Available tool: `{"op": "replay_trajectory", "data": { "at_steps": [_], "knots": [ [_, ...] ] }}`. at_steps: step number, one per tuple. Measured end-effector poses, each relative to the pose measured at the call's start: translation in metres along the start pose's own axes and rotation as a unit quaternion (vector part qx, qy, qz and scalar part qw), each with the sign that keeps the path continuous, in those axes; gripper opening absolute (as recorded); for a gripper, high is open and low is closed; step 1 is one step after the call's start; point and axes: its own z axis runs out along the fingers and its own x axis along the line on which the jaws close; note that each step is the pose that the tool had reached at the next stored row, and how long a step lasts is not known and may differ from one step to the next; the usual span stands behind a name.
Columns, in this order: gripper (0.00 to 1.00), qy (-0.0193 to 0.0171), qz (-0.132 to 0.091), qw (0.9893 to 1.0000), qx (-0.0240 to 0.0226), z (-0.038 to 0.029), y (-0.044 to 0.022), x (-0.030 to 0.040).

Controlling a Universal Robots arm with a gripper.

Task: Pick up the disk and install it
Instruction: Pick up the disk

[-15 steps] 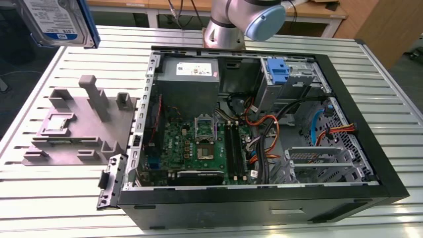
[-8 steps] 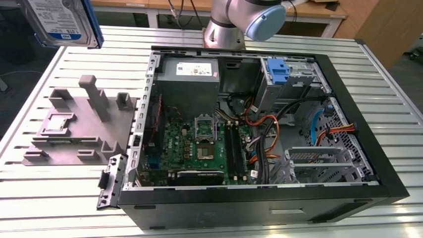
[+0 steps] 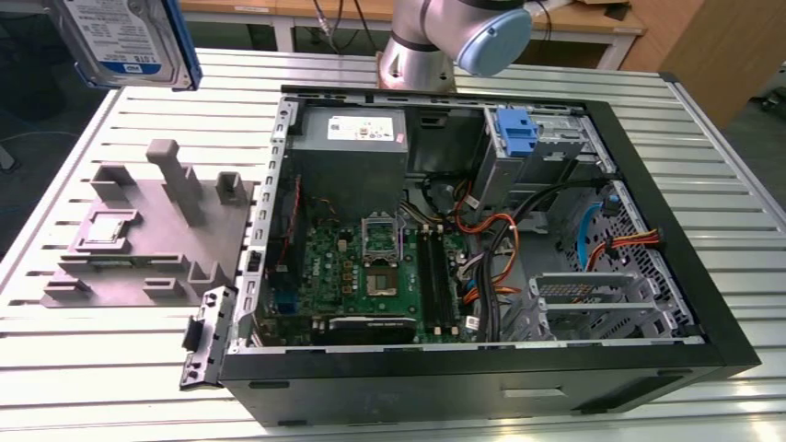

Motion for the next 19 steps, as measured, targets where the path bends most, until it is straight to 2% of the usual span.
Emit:
{"op": "replay_trajectory", "data": {
  "at_steps": [19],
  "knots": [
    [0.37, 0.0, 0.0, 1.0, 0.0, -0.0005, -0.0161, -0.0004]
  ]
}}
